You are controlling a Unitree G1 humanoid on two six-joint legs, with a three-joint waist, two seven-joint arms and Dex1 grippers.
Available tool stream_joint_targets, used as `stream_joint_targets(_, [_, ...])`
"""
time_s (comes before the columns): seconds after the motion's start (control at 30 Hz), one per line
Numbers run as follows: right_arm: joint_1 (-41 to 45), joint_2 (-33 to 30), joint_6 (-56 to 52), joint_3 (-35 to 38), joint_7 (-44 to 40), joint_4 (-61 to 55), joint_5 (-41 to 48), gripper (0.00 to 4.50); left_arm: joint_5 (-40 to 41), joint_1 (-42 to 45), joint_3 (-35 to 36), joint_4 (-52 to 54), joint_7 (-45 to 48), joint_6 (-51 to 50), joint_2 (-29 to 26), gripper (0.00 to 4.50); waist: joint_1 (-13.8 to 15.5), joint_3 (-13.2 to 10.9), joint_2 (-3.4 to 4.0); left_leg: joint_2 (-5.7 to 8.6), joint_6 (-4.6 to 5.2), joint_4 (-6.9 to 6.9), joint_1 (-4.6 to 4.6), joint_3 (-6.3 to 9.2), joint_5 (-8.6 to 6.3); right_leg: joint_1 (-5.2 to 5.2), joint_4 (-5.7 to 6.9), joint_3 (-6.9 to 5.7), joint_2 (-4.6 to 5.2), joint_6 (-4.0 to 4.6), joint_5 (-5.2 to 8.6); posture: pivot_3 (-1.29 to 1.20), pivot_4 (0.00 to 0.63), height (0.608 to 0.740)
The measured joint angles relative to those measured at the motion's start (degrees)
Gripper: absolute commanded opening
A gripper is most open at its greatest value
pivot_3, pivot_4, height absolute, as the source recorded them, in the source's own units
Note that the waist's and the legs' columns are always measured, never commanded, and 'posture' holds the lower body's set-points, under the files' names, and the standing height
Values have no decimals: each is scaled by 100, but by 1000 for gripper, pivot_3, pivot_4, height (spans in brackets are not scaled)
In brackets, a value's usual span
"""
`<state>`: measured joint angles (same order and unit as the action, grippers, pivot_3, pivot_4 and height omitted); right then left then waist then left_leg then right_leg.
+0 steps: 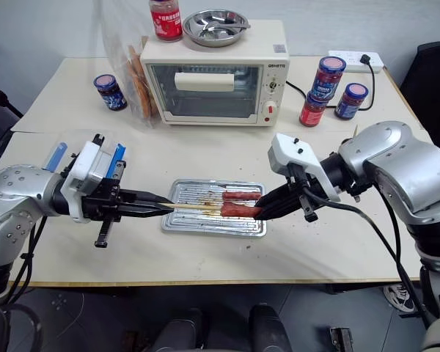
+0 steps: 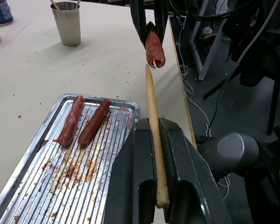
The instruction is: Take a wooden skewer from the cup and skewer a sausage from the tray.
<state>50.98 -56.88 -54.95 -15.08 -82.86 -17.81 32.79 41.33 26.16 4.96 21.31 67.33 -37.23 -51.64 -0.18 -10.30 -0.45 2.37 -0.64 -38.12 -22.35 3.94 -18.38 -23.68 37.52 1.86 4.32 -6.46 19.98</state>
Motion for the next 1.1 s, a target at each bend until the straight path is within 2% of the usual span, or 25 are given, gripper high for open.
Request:
stream_joint_targets(0.43, [-80, -30, 402, -21, 16, 267, -332, 263, 0, 102, 35, -172, 79, -4, -68, 0, -2, 0, 0, 0, 0, 0, 0, 0, 0, -2, 2, 0, -1, 0, 0, 0, 150, 740])
stream_joint_targets(1.1, [-59, 75, 247, -21, 106, 341, -309, 263, -294, 245, -106, -501, 107, 174, 9, 0, -2, 0, 0, 1, 0, -3, 0, 0, 0, -2, 7, -1, 0, 0, 0, 0, 150, 740])
